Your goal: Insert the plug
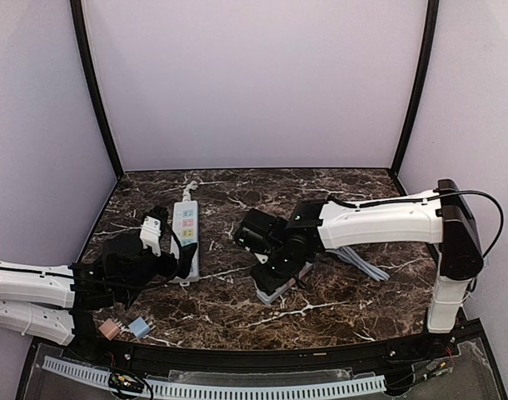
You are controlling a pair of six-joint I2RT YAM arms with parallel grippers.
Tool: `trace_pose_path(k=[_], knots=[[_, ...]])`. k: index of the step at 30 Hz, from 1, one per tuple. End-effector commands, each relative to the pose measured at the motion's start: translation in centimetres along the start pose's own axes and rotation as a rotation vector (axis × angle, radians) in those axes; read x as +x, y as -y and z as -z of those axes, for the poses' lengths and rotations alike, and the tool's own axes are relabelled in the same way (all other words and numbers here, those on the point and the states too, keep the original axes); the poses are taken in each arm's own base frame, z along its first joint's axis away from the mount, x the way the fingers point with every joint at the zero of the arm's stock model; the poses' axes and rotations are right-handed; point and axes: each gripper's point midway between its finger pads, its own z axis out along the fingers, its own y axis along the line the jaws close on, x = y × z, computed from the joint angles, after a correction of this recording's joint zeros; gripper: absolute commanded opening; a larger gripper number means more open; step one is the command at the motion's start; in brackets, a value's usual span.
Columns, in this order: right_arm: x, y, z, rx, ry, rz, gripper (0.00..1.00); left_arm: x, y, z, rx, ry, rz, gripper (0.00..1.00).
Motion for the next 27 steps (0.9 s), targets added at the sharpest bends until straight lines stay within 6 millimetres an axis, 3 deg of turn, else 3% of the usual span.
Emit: trace_pose_path(k=[1,7,15,21,27], knots=[[3.7,1.4,-1.8,0.057,-0.171,0.05,0.0,0.8,-0.7,0.2,-0.018,-0.014,-0.02,0.99],[3.7,1.1,-2.7,0.052,-0.176,0.043,0.0,0.8,-0.7,0.2,-0.018,-0.014,-0.02,0.99],[3.2,2.5,-2.2,0.103,-0.131,-0.047,0.0,0.7,-0.7,0.2,-0.019,-0.012,-0.018,0.99],[4.5,3.5,-2.3,0.127,-0.127,-0.147,0.0,0.7,-0.8,0.3,-0.019,-0.011,-0.015,0.99],[5.2,3.0,-2.6,0.093,-0.149,-0.14,0.0,0.7,-0.8,0.4,-0.015,-0.011,-0.013,0.99]])
